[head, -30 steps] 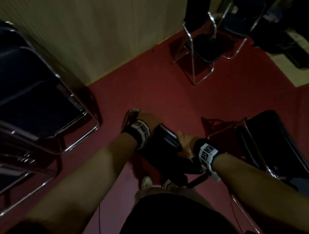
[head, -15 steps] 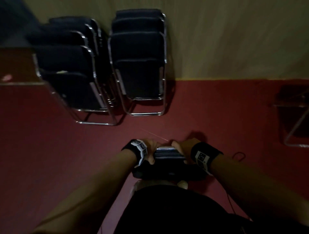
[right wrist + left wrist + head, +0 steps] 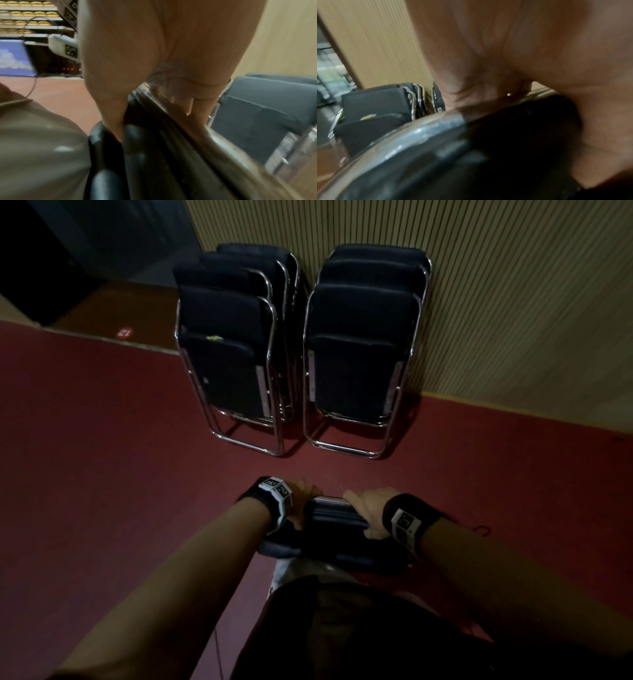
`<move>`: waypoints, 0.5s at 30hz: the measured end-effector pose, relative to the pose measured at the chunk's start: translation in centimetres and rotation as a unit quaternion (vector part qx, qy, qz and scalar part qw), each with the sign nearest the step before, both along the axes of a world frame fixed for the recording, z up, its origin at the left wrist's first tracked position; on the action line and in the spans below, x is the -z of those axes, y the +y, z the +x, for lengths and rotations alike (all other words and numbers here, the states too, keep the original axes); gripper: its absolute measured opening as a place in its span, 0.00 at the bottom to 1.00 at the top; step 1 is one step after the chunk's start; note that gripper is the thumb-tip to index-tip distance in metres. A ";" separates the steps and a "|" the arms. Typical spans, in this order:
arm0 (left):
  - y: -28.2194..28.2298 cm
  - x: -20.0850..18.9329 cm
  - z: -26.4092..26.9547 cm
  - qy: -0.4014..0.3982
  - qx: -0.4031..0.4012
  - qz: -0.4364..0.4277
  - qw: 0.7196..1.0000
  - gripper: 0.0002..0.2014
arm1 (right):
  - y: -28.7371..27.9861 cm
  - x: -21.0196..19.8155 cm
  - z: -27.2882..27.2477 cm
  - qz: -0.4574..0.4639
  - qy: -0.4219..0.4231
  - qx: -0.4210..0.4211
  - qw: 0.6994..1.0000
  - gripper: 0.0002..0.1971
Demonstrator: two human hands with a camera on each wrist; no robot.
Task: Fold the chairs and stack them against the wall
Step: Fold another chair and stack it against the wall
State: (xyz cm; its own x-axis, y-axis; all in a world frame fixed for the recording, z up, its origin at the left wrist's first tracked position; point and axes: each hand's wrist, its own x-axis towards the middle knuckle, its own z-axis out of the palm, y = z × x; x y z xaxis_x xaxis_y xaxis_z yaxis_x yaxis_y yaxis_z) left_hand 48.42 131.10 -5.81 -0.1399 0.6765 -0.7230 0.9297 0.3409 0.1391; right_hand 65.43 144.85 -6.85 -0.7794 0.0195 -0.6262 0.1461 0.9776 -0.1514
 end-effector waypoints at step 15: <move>12.0 3.9 -23.4 -0.018 0.073 0.030 0.997 0.25 | 8.6 2.7 -21.2 0.010 -0.011 0.127 0.992 0.36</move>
